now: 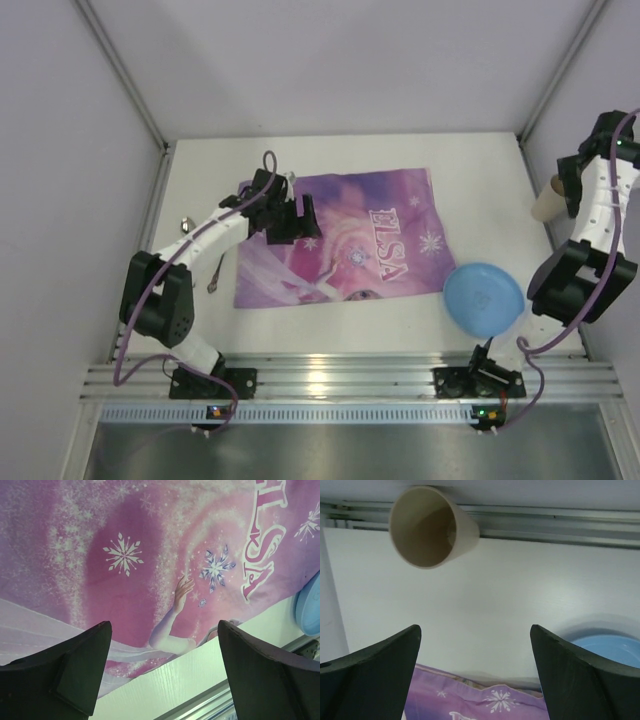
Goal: Set the dinner table for one person
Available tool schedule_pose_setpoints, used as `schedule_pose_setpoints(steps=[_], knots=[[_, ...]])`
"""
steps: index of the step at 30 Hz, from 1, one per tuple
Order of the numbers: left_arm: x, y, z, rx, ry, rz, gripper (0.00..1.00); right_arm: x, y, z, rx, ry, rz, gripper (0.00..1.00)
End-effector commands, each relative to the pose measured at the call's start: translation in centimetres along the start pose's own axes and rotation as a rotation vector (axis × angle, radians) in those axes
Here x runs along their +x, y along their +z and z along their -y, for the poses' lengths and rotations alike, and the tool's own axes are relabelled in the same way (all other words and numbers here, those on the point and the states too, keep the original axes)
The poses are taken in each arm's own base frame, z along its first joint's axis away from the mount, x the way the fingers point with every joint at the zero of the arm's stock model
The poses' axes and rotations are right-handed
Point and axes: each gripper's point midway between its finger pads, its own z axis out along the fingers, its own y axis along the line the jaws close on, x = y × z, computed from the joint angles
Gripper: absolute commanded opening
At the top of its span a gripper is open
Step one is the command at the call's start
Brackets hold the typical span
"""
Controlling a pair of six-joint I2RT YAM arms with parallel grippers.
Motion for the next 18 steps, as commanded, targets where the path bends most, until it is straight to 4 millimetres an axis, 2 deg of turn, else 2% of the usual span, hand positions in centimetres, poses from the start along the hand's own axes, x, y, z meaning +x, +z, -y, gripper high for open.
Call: schedule_pose_setpoints(steps=[1, 2, 3, 7, 8, 12, 16, 18], knots=[[-0.1, 0.2, 0.8, 0.070, 0.061, 0.010, 0.92, -1.0, -0.2, 0.0, -0.036, 0.189, 0.049, 0.91], [0.0, 0.2, 0.7, 0.069, 0.068, 0.011, 0.92, -0.1, 1.0, 0.7, -0.019, 0.202, 0.030, 0.90], [0.4, 0.3, 0.4, 0.063, 0.077, 0.001, 0.92, -0.4, 1.3, -0.1, -0.056, 0.246, 0.042, 0.90], [1.2, 0.7, 0.0, 0.069, 0.088, -0.026, 0.92, -0.3, 2.6, -1.1, -0.086, 0.286, 0.054, 0.88], [1.5, 1.1, -0.1, 0.070, 0.085, -0.036, 0.92, -0.8, 2.6, -1.8, -0.110, 0.284, 0.072, 0.89], [2.4, 2.2, -0.3, 0.091, 0.079, -0.076, 0.92, -2.3, 2.8, -2.6, -0.140, 0.305, 0.138, 0.88], [2.8, 3.4, -0.4, 0.107, 0.072, -0.125, 0.90, -2.7, 3.5, -2.3, -0.113, 0.341, 0.161, 0.87], [2.4, 3.5, -0.2, 0.112, 0.081, -0.128, 0.90, -2.4, 4.0, -1.8, -0.085, 0.360, 0.156, 0.87]])
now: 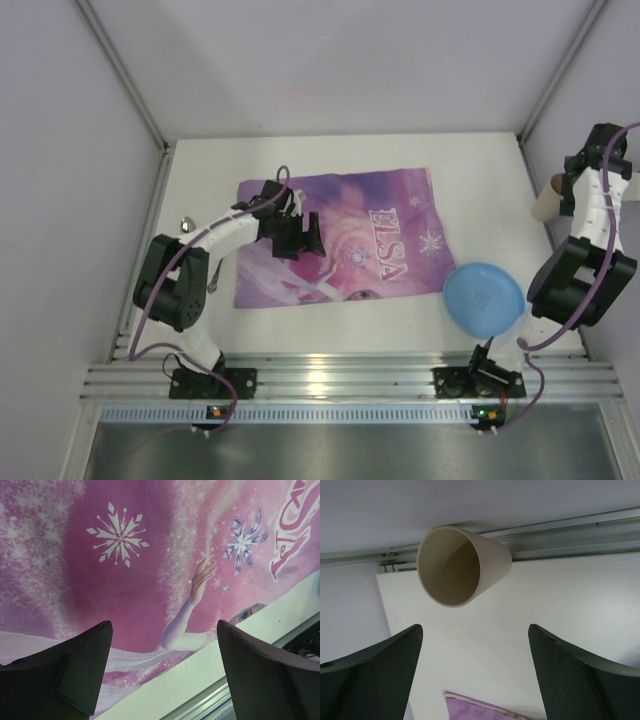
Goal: Set the dinner table for one person
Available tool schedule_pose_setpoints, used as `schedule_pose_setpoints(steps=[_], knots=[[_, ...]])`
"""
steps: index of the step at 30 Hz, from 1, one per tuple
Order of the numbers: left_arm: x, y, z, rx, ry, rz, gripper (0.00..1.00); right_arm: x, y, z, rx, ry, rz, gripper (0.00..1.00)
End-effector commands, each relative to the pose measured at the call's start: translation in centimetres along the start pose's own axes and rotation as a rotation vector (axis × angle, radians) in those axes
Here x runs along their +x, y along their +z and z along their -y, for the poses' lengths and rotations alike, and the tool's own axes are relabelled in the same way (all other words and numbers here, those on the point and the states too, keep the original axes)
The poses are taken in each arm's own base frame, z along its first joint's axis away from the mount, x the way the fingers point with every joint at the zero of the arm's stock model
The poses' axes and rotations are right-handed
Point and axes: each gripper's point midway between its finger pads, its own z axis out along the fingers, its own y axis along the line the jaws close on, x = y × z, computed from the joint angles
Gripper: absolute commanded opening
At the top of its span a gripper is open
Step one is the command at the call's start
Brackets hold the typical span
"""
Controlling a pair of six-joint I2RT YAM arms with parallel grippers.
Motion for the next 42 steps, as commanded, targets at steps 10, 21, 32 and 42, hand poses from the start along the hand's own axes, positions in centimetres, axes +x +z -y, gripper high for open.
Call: schedule_pose_setpoints(steps=[10, 21, 32, 42], knots=[[-0.4, 1.3, 0.3, 0.060, 0.029, -0.035, 0.90, 0.5, 3.3, 1.1, -0.008, 0.172, 0.040, 0.86], [1.6, 1.3, -0.8, 0.034, 0.006, -0.056, 0.89, 0.0, 5.6, -0.2, -0.016, 0.128, 0.063, 0.82], [2.6, 0.3, -1.1, 0.014, 0.007, -0.064, 0.88, 3.0, 7.4, 2.3, 0.020, 0.073, -0.028, 0.26], [1.1, -1.1, 0.3, 0.033, 0.034, -0.025, 0.88, 1.4, 2.8, -3.5, -0.211, -0.004, -0.101, 0.00]])
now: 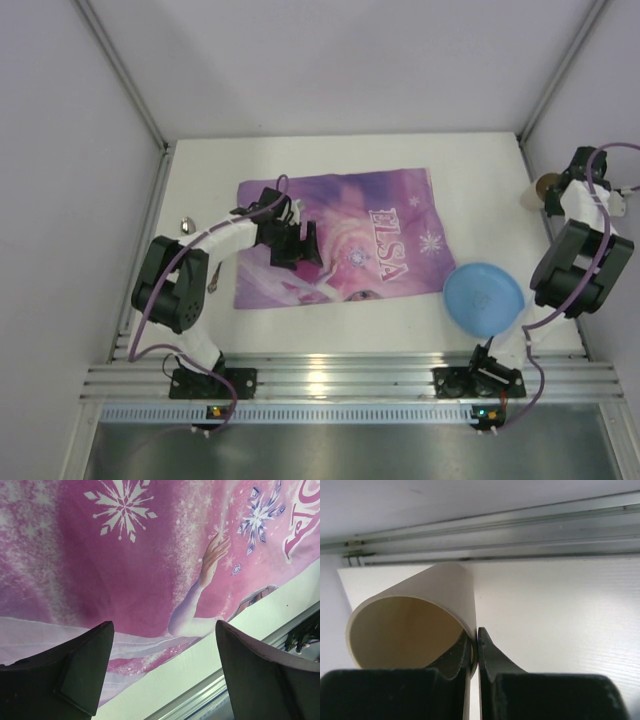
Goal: Set the dinner table for one person
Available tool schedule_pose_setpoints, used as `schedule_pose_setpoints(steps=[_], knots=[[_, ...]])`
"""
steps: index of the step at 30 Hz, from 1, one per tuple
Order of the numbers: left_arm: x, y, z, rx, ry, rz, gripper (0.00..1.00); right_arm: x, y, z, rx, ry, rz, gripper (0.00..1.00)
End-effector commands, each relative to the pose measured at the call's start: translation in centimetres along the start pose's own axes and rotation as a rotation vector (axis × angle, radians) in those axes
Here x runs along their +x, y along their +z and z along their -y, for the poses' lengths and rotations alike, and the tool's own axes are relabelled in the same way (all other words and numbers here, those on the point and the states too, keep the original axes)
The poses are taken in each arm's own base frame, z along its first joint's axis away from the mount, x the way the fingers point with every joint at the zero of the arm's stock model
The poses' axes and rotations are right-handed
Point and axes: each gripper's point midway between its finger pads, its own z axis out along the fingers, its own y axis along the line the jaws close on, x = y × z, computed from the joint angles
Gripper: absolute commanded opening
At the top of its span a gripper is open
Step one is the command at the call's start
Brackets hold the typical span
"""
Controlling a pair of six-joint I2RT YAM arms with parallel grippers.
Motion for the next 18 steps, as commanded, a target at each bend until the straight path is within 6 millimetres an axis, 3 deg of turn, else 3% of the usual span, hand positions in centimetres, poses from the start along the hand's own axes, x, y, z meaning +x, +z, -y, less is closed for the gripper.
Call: schedule_pose_setpoints(steps=[1, 5, 8, 9, 11, 12, 14, 15, 16, 17, 18], knots=[[-1.9, -2.2, 1.5, 0.015, 0.055, 0.060, 0.88, -2.3, -5.1, -6.5, -0.261, -0.032, -0.036, 0.00], [-3.1, -3.5, 2.0, -0.012, 0.076, 0.081, 0.88, 1.2, -9.5, -9.2, -0.392, -0.155, -0.143, 0.00], [-4.0, -4.7, 2.2, -0.053, 0.084, 0.096, 0.88, 5.6, -12.7, -10.2, -0.440, -0.310, -0.219, 0.00], [-4.3, -5.1, 2.3, -0.058, 0.087, 0.103, 0.88, 8.0, -14.3, -10.5, -0.459, -0.383, -0.249, 0.00], [-4.6, -5.8, 2.4, -0.080, 0.090, 0.107, 0.88, 10.7, -15.7, -10.5, -0.472, -0.449, -0.286, 0.00], [-4.9, -6.3, 2.6, -0.081, 0.098, 0.117, 0.88, 13.2, -17.3, -10.7, -0.499, -0.512, -0.322, 0.00], [-4.8, -6.8, 2.7, -0.090, 0.097, 0.117, 0.88, 16.3, -17.8, -10.5, -0.489, -0.592, -0.354, 0.00], [-4.9, -7.3, 2.8, -0.091, 0.102, 0.130, 0.88, 18.8, -19.8, -10.8, -0.522, -0.672, -0.381, 0.00], [-4.8, -7.5, 2.8, -0.094, 0.101, 0.131, 0.88, 19.7, -19.9, -10.8, -0.509, -0.709, -0.390, 0.00], [-4.7, -7.6, 2.8, -0.098, 0.100, 0.131, 0.88, 23.0, -18.6, -9.9, -0.457, -0.786, -0.417, 0.00], [-4.7, -8.1, 2.9, -0.106, 0.100, 0.140, 0.88, 24.6, -20.9, -10.1, -0.470, -0.867, -0.429, 0.00]])
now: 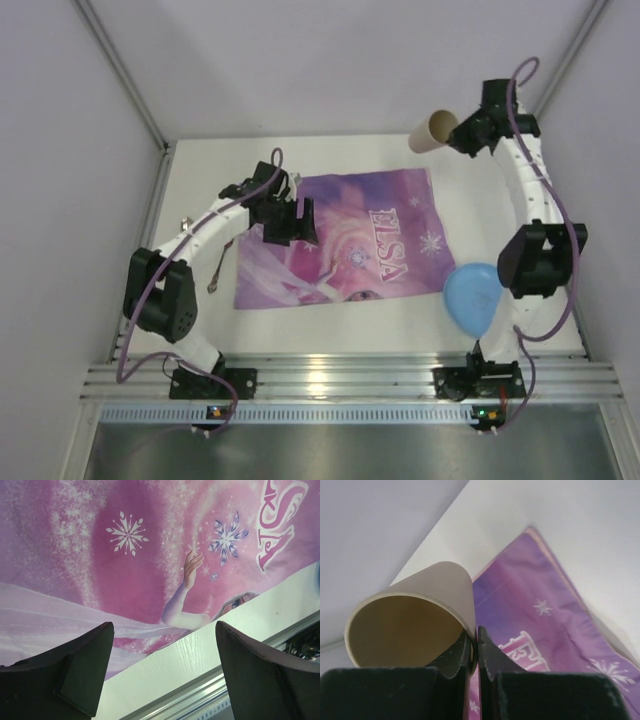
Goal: Set the dinner table for one person
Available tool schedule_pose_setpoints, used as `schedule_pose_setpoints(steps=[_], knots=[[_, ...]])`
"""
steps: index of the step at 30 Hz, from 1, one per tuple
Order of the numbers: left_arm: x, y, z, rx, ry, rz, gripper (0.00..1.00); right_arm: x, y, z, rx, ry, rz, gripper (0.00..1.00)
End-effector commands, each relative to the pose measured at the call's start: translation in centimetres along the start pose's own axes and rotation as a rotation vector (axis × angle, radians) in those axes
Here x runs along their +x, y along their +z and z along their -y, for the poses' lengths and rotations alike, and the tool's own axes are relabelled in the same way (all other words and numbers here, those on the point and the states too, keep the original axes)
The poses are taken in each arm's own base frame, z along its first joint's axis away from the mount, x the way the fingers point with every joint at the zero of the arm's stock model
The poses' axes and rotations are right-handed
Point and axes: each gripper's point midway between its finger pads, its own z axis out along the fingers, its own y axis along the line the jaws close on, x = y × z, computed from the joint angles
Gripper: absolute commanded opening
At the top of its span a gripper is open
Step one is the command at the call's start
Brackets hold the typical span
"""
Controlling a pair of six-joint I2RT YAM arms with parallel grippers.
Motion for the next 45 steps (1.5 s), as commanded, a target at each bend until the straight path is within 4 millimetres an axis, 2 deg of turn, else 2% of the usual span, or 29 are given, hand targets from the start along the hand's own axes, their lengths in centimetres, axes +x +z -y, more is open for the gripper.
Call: schedule_pose_setpoints(steps=[1, 2, 3, 4, 8, 13, 17, 20, 22, 23, 26, 29, 30, 32, 33, 34, 36, 38, 39, 42, 45], knots=[[-0.3, -2.9, 0.3, -0.028, 0.020, 0.037, 0.88, 5.2, 0.8, -2.3, 0.075, -0.220, -0.120, 0.00], [-0.3, -3.2, 0.2, -0.035, 0.018, 0.040, 0.88, 6.0, 2.8, -1.2, 0.162, -0.259, -0.111, 0.00], [-0.2, -3.9, 0.3, -0.037, 0.020, 0.052, 0.88, 6.7, 1.8, -2.7, 0.158, -0.306, -0.103, 0.00], [0.1, -4.1, 0.0, -0.052, 0.019, 0.056, 0.88, 7.4, 2.8, -2.3, 0.190, -0.328, -0.107, 0.00], [0.8, -6.0, -0.3, -0.075, 0.027, 0.101, 0.88, 7.0, 3.0, -1.0, 0.284, -0.367, -0.038, 0.00], [2.2, -6.6, -1.2, -0.105, 0.015, 0.110, 0.88, 6.2, 2.5, 0.5, 0.374, -0.428, -0.004, 0.00], [2.5, -6.9, -1.2, -0.104, 0.010, 0.125, 0.88, 6.8, 2.0, 1.4, 0.403, -0.450, -0.034, 0.00], [2.4, -6.9, -1.1, -0.102, 0.015, 0.124, 0.88, 8.2, 2.3, 2.8, 0.437, -0.469, -0.085, 0.00], [2.0, -7.1, -0.9, -0.095, 0.026, 0.128, 0.88, 8.7, 2.5, 2.8, 0.416, -0.457, -0.096, 0.00], [2.0, -7.0, -0.9, -0.096, 0.028, 0.122, 0.88, 9.9, 3.2, 3.2, 0.401, -0.455, -0.131, 0.00], [1.7, -7.1, -0.8, -0.095, 0.039, 0.121, 0.88, 11.0, 3.8, 3.9, 0.397, -0.449, -0.168, 0.01], [1.8, -7.4, -0.7, -0.092, 0.044, 0.118, 0.88, 11.2, 3.9, 4.6, 0.420, -0.456, -0.172, 0.08], [1.8, -7.4, -0.7, -0.092, 0.046, 0.118, 0.88, 10.9, 3.8, 4.9, 0.426, -0.452, -0.169, 0.15], [2.0, -7.6, -0.7, -0.095, 0.049, 0.119, 0.88, 10.4, 3.4, 5.0, 0.425, -0.448, -0.156, 0.24], [2.1, -7.6, -0.8, -0.098, 0.053, 0.116, 0.88, 10.1, 3.2, 4.9, 0.422, -0.442, -0.147, 0.30], [2.2, -7.6, -1.0, -0.102, 0.053, 0.114, 0.88, 9.6, 2.7, 4.7, 0.410, -0.436, -0.133, 0.43], [2.3, -7.7, -1.0, -0.102, 0.055, 0.113, 0.88, 9.0, 2.3, 4.3, 0.394, -0.432, -0.114, 0.61], [2.4, -7.7, -1.0, -0.101, 0.054, 0.111, 0.89, 8.5, 1.6, 3.3, 0.352, -0.447, -0.105, 0.66], [2.3, -7.7, -0.9, -0.099, 0.055, 0.112, 0.88, 8.5, 1.5, 2.9, 0.332, -0.452, -0.109, 0.73], [2.2, -7.7, -0.7, -0.093, 0.056, 0.108, 0.88, 8.5, 0.7, 1.4, 0.259, -0.491, -0.127, 0.83], [1.9, -7.6, -0.7, -0.099, 0.058, 0.100, 0.89, 8.1, -0.8, -0.9, 0.138, -0.517, -0.119, 0.92]])
